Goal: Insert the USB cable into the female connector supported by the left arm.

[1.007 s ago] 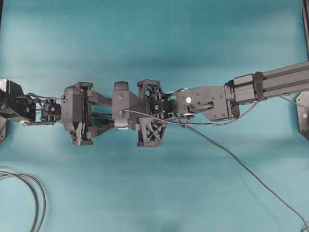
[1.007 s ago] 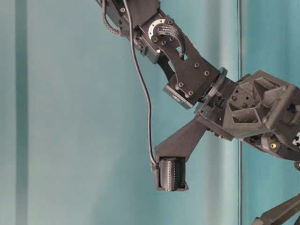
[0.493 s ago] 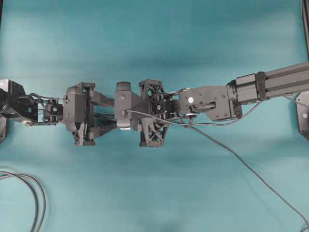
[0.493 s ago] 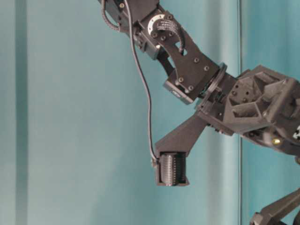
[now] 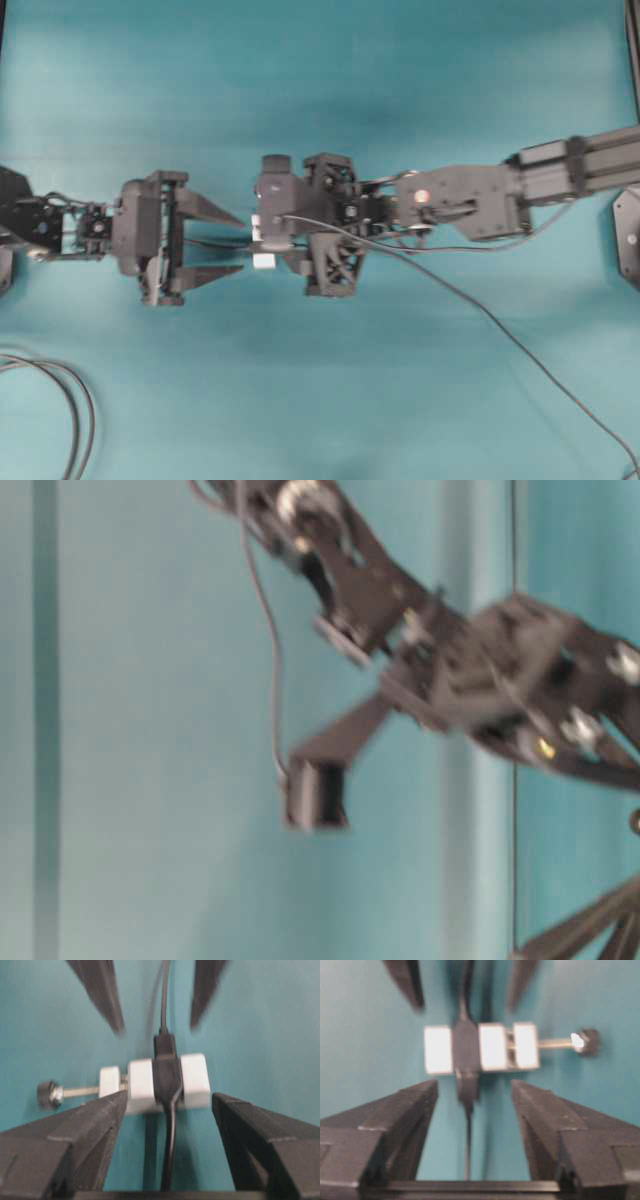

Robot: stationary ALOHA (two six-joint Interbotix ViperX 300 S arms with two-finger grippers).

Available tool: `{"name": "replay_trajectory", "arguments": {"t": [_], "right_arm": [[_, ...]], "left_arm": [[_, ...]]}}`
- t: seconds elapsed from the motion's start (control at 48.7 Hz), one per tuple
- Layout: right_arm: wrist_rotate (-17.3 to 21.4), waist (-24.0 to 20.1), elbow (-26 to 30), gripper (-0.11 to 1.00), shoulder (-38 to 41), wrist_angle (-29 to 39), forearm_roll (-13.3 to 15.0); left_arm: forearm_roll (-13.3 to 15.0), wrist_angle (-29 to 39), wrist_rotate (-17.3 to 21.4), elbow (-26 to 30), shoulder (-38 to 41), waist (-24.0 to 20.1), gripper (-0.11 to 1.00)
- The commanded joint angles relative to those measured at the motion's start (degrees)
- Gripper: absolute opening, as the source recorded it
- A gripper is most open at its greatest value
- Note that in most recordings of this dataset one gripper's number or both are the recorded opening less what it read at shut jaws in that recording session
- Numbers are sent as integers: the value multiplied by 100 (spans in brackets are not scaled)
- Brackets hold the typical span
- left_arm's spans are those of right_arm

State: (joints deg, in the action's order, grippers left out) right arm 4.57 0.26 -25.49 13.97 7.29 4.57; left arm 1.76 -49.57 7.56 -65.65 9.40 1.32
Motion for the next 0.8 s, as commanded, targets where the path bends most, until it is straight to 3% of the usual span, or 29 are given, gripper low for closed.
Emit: {"name": "replay_trajectory", "arguments": {"t": [0.0,0.329,0.493,0.781], "right_arm": [[-9,9,-272,64,-527,-88,18],[35,44,-1617,64,-1652,-281,0],[272,53,-2215,64,-2180,-765,-9],[272,70,-3226,63,-3138,-1424,0]], "left_arm": [[26,141,9,-105,-352,0,77],[53,1081,-18,-554,-1266,-35,77],[53,1450,-44,-756,-1705,-97,77],[53,2259,-167,-967,-2698,-255,77]]}}
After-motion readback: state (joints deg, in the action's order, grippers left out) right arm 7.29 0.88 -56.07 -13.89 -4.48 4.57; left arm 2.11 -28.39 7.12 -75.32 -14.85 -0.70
